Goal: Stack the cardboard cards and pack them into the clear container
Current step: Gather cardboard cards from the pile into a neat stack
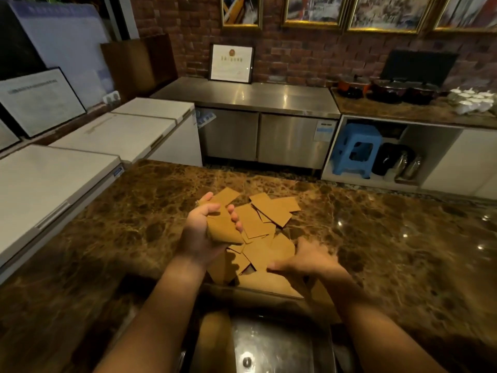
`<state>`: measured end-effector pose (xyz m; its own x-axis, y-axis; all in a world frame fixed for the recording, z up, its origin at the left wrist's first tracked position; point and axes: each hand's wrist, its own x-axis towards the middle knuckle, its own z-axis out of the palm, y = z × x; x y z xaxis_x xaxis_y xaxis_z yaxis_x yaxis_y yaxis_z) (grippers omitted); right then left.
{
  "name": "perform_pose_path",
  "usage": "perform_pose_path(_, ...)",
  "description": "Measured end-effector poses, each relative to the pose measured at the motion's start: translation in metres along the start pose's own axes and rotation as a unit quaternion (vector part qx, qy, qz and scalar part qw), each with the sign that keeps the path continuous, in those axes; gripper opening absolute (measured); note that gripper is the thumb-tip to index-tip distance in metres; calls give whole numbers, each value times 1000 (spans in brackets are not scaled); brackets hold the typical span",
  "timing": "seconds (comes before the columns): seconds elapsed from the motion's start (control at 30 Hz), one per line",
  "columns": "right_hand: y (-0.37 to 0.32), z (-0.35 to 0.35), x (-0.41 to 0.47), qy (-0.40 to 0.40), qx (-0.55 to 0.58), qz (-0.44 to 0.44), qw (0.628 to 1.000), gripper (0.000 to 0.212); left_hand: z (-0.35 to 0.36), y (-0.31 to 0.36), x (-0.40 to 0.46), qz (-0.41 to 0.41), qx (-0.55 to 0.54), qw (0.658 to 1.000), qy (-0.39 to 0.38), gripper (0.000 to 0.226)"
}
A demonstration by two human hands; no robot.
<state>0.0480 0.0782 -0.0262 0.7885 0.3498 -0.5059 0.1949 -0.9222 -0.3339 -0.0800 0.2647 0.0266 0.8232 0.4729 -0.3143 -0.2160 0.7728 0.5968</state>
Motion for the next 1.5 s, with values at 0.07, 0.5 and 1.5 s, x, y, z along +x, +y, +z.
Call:
perform_pose_path(0.07,-7,13,0,15,-72,5,997,143,2,-7,4,-22,5,999,26,39)
perform_pose_path(0.5,19,-48,-2,1,427,-34,904,11,8,-22,25,-80,-2,993,85,29)
perform_pose_path(1.5,-47,-77,-60,238,531,-403,707,38,49,-4,19,-93,135,986,12,73)
